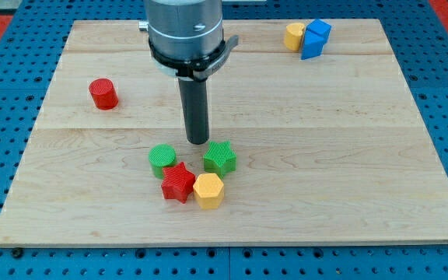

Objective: Move the red circle into a group of blocks

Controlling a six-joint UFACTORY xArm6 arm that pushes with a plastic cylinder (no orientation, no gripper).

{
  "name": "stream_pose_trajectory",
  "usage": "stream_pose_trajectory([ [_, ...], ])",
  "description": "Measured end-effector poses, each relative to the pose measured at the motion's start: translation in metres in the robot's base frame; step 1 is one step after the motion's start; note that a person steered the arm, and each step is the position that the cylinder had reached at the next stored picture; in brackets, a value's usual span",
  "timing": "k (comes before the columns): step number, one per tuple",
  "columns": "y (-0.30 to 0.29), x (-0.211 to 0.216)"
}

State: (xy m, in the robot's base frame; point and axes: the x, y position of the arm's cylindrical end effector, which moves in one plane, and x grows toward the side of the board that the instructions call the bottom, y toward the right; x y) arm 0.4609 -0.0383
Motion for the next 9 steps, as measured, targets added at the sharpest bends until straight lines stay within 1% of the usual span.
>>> stream_pose_trajectory([
  [1, 0.035, 0.007],
  [2, 0.035, 0.025],
  [3, 0.022, -0.018],
  [4, -0.026, -0.077],
  [5, -0.112, -0.113],
  [6, -0.15, -0.119],
  [7, -0.195, -0.097],
  [8, -0.152, -0.059],
  [9, -0.134, -0.072],
])
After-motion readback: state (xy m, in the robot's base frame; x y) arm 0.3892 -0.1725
